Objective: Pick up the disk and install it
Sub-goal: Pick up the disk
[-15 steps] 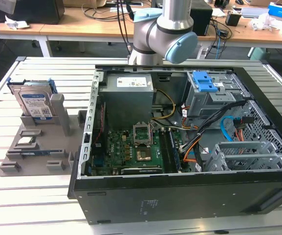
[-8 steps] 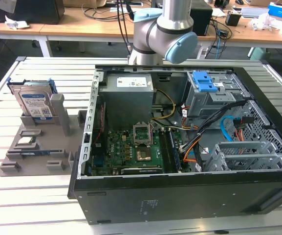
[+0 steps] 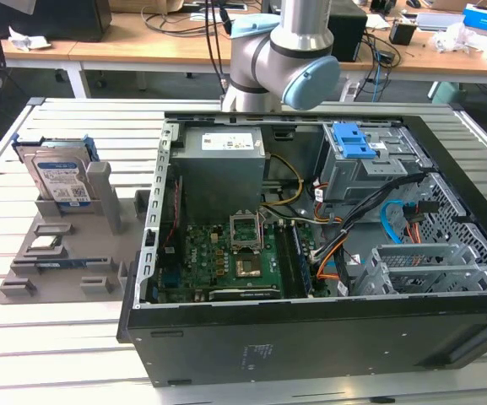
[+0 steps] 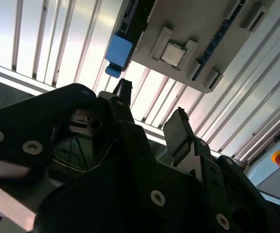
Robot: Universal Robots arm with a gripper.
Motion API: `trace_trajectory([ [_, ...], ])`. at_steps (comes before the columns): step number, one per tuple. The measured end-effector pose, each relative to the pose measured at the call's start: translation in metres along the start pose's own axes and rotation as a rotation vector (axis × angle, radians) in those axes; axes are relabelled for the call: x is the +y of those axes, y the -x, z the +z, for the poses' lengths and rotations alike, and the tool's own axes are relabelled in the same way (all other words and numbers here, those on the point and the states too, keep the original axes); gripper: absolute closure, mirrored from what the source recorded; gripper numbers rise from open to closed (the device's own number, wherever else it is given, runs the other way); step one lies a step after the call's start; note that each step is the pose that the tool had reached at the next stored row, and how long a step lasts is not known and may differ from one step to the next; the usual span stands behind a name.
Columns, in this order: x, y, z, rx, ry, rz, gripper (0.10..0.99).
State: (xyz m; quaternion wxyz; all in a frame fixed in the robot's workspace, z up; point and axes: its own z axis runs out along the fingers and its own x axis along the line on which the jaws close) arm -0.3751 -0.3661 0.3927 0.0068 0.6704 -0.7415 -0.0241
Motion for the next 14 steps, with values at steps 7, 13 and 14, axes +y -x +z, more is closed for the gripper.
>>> trace_trajectory([
  [7, 0.0008, 0.0186, 0.0005, 0.0007, 0.0, 0.0, 0.545],
  [13, 0.0016, 0.0337, 0.0008, 0.0009, 0.0, 0.0, 0.545],
  [14, 0.0018, 0.0359, 0.0009, 0.0008, 0.0, 0.0, 0.545],
])
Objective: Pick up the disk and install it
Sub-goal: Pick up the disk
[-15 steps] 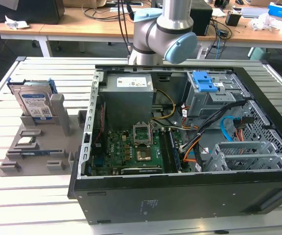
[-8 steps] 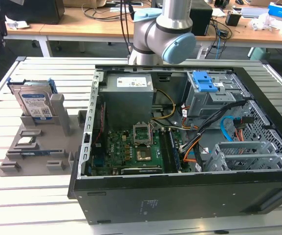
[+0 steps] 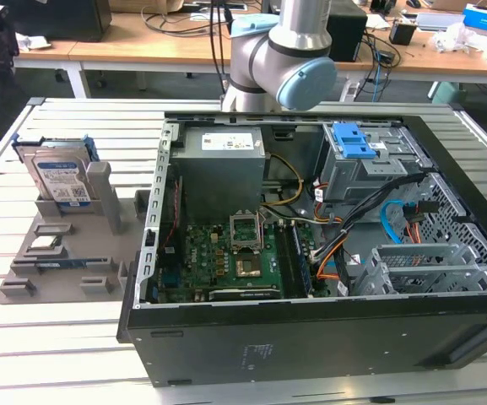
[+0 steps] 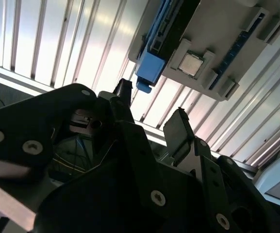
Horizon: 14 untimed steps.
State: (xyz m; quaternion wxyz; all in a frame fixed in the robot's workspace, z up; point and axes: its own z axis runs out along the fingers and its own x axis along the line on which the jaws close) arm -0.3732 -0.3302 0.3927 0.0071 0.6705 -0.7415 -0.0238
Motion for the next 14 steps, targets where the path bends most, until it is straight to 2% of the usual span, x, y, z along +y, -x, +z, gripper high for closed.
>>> trace_trajectory([
  [3, 0.0003, 0.0031, 0.0001, 0.0, 0.0, 0.0, 0.545],
  [14, -0.0033, 0.0034, 0.0076, 0.0005, 0.0, 0.0, 0.545],
])
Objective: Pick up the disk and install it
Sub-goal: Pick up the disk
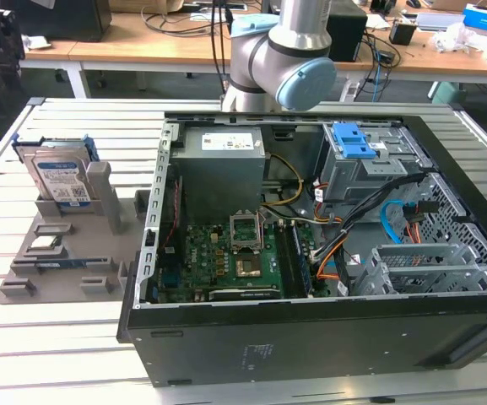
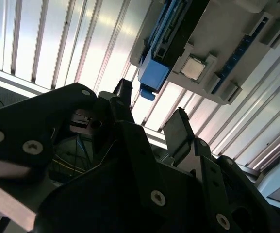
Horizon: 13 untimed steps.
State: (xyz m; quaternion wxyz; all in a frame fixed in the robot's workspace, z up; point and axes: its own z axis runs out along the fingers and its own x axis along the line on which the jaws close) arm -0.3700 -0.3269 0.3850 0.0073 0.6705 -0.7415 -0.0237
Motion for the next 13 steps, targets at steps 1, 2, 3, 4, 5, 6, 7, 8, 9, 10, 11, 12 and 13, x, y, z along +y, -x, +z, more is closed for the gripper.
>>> trace_trajectory([
  [1, -0.0001, 0.0, 0.0005, 0.0, 0.0, 0.0, 0.545],
  [2, -0.0002, 0.0, 0.001, 0.0, 0.0, 0.0, 0.545],
  [3, -0.0002, 0.0, 0.0015, -0.0001, 0.0, 0.0, 0.545],
  [4, -0.0003, 0.0, 0.002, 0.0, 0.0, 0.0, 0.545],
  [5, -0.0004, 0.0, 0.0024, -0.0001, 0.0, 0.0, 0.545],
  [6, -0.0005, 0.0, 0.0028, -0.0001, 0.0, 0.0, 0.545],
  [7, -0.0005, 0.0, 0.0032, 0.0, 0.0, 0.0, 0.545],
  [8, -0.0006, 0.0, 0.0037, 0.0003, 0.0, 0.0, 0.545],
  [9, -0.0007, 0.0001, 0.0042, 0.0004, 0.0, 0.0, 0.545],
  [10, -0.0008, 0.0001, 0.0047, 0.0006, 0.0, 0.0, 0.545],
  [11, -0.0009, 0.0001, 0.0056, 0.0008, 0.0, 0.0, 0.545],
  [12, -0.001, 0.0002, 0.007, 0.0012, 0.0, 0.0, 0.545],
  [13, -0.0011, 0.0002, 0.0077, 0.0014, 0.0, 0.0, 0.545],
])
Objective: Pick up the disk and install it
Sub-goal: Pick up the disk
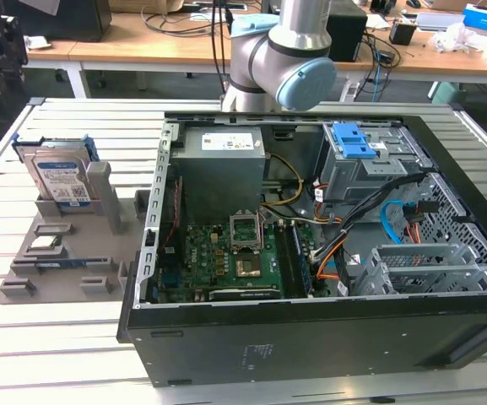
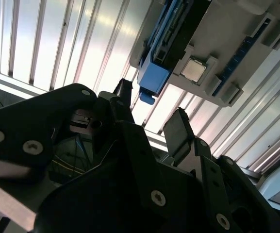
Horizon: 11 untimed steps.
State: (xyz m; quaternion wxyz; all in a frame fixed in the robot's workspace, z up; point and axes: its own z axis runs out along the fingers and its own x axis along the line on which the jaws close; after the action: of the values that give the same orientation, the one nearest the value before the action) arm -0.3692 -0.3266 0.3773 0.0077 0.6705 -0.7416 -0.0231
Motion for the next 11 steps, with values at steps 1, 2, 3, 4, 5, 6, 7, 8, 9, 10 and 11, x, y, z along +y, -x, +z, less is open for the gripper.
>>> trace_trajectory([
  [1, -0.0001, 0.0, 0.0009, 0.0002, 0.0, 0.0, 0.545],
  [2, -0.0001, 0.0, 0.0021, 0.0007, 0.0, 0.0, 0.545],
  [3, -0.0002, 0.0, 0.0033, 0.0012, 0.0, 0.0, 0.545],
  [4, -0.0003, 0.0, 0.0052, 0.0022, 0.0, 0.0, 0.545],
  [5, -0.0005, 0.0, 0.0071, 0.0031, 0.0, 0.0, 0.545],
  [6, -0.0006, 0.0, 0.0086, 0.0039, 0.0, 0.0, 0.545],
  [7, -0.0011, 0.0, 0.0104, 0.0057, 0.0, 0.0, 0.545],
  [8, -0.0017, 0.0001, 0.0123, 0.0093, -0.001, -0.002, 0.545],
  [9, -0.002, 0.0001, 0.0134, 0.0112, -0.001, -0.007, 0.545],
  [10, -0.0021, 0.0, 0.0143, 0.0131, -0.001, -0.015, 0.545],
  [11, -0.0022, 0.0, 0.0151, 0.0148, -0.001, -0.029, 0.545],
])
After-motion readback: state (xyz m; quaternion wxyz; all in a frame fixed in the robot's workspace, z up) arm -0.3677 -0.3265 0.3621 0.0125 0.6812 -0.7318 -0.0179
